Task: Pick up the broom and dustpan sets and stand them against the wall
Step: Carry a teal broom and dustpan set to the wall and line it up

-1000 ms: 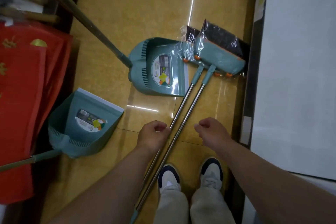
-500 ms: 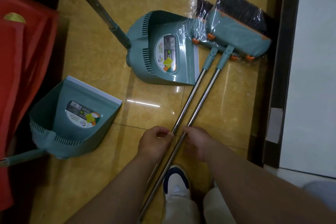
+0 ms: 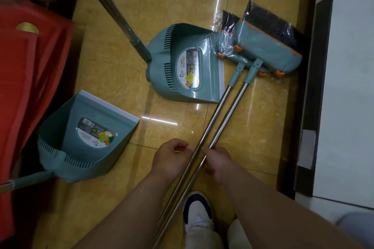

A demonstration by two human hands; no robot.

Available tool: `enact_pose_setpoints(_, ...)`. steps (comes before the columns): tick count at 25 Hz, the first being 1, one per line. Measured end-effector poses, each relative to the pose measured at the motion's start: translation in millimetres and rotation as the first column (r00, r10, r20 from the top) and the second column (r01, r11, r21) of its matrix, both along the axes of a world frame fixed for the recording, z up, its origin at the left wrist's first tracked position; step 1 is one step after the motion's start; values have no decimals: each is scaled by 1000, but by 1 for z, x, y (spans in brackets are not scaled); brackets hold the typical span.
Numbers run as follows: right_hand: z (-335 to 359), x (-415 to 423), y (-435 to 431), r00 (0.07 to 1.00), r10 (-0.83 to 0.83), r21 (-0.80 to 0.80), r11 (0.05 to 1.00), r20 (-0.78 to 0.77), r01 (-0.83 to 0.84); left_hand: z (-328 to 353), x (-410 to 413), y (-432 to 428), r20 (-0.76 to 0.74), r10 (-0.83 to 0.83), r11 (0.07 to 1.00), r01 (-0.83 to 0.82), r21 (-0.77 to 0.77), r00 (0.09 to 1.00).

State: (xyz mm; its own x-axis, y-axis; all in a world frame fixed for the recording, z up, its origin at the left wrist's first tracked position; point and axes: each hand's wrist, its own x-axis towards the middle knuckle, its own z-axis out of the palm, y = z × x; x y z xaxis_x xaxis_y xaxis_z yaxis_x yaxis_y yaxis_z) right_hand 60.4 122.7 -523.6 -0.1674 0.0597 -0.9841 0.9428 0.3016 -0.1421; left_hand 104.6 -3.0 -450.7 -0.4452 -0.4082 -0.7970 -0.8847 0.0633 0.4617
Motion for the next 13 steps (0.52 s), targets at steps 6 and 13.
enact_pose_setpoints(6, 60, -15, -13, 995, -80, -134, 988, -57, 71, 36, 18, -3, 51, -75, 995, 78, -57, 996)
enact_pose_setpoints(13, 162, -67, -43, 971, -218, -263, 947, -100, 186, 138, -4, -28, 17, -369, 922, 369, -115, 929)
